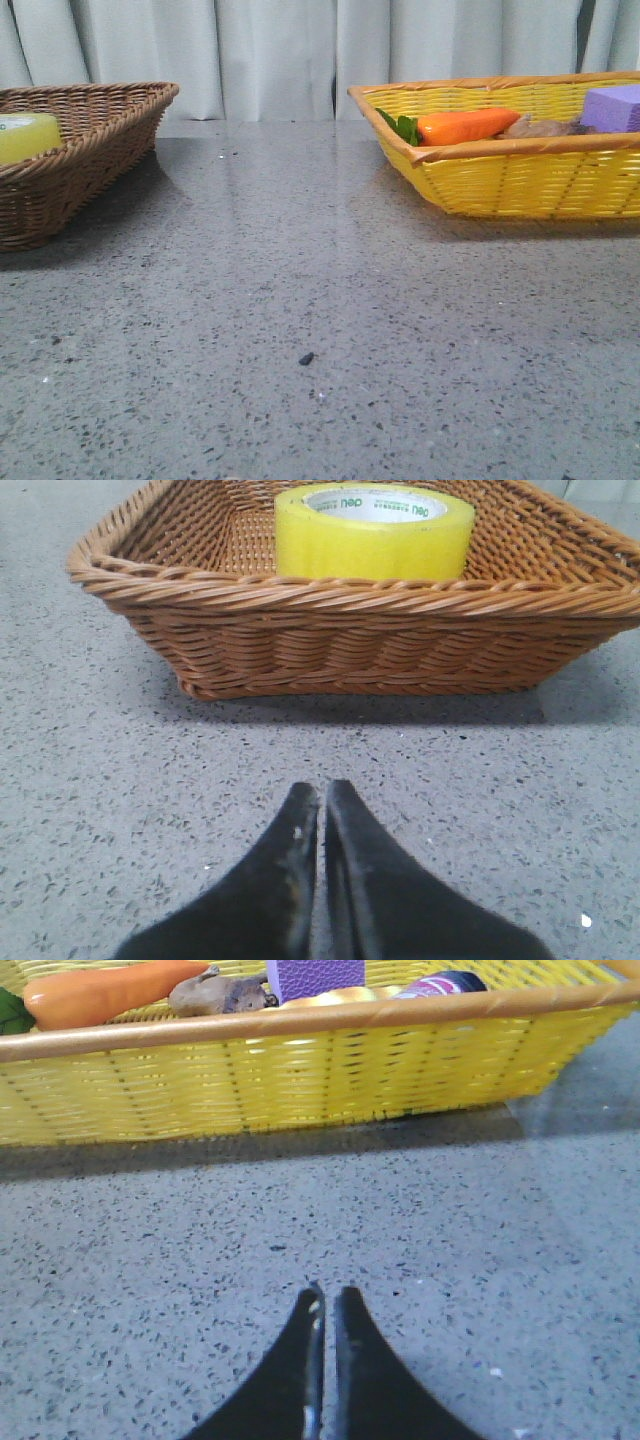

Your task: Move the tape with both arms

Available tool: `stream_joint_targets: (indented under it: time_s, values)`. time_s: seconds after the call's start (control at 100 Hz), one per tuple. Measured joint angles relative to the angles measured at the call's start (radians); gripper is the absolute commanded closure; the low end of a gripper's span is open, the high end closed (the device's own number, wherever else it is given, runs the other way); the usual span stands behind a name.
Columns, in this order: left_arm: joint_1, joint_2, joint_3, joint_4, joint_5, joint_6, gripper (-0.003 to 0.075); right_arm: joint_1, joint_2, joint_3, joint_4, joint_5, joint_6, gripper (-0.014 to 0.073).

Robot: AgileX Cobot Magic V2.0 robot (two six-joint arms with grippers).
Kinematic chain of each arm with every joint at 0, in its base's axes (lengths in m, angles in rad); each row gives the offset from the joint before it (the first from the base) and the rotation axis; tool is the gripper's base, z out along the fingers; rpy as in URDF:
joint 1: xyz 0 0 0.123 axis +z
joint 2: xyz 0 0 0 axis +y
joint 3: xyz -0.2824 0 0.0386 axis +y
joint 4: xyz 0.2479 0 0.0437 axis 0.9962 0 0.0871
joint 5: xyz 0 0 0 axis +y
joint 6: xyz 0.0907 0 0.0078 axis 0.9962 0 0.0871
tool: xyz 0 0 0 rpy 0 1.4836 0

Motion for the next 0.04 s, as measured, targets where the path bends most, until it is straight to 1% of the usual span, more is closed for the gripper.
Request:
stream_joint_targets:
  time_s: [0.04]
  values:
    - [0.0, 0.0, 0.0, 0.0, 0.0, 0.0, 0.0741, 0.0, 0.0, 0.0, 0.0, 0.0, 0.0, 0.0668]
